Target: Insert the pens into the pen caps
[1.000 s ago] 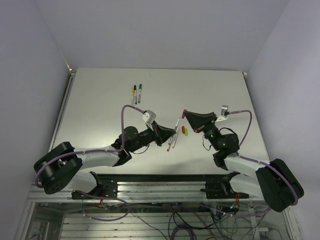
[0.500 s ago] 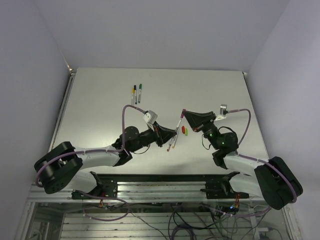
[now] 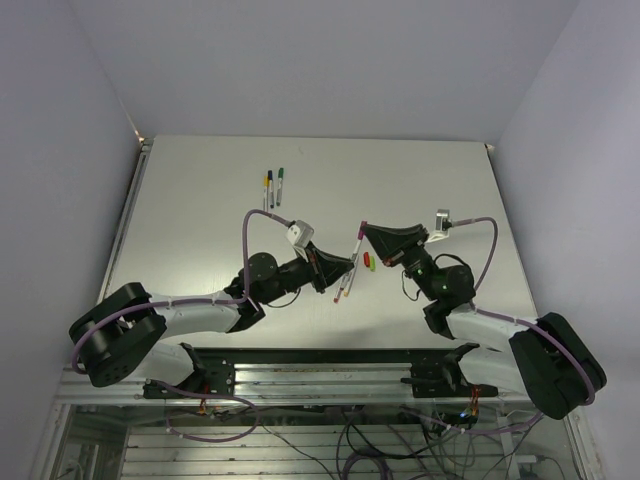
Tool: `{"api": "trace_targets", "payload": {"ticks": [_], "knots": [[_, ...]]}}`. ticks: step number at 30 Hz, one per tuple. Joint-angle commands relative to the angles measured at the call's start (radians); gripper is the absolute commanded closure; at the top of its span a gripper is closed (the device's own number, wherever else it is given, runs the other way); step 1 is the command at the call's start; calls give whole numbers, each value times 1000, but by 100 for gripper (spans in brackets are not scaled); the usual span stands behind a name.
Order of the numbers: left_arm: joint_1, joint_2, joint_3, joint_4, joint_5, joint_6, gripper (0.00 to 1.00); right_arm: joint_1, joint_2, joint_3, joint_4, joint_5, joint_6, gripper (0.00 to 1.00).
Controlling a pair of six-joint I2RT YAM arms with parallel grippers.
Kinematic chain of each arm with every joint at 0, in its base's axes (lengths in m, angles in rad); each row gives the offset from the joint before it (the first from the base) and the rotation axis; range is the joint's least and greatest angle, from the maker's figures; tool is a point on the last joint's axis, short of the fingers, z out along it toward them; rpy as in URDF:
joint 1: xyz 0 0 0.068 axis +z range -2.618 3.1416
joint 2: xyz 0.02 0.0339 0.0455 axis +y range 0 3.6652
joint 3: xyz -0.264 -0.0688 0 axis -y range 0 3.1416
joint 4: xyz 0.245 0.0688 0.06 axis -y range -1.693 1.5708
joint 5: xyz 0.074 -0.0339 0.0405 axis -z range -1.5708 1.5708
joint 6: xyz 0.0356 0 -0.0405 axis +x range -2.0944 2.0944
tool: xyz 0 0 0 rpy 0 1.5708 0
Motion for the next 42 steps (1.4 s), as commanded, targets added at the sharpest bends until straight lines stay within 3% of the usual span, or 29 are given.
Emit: {"api": "trace_targets", "payload": {"ticks": [1, 10, 21, 29, 42], "knots": [[-6, 1, 14, 63, -8, -4, 93, 19, -13, -12, 10, -13, -12, 100], [-5, -13, -6, 90, -49, -12, 93, 37, -33, -9, -53, -20, -26, 100], [-5, -37, 10, 170, -140, 7, 93, 67, -18, 64, -346, -97, -134, 100], [-6, -93, 74, 86, -241, 106, 93, 137, -30, 117, -619, 15, -257, 100], [-6, -79, 148, 51, -370, 198, 93, 209, 14, 145, -762, 82, -291, 100]]}}
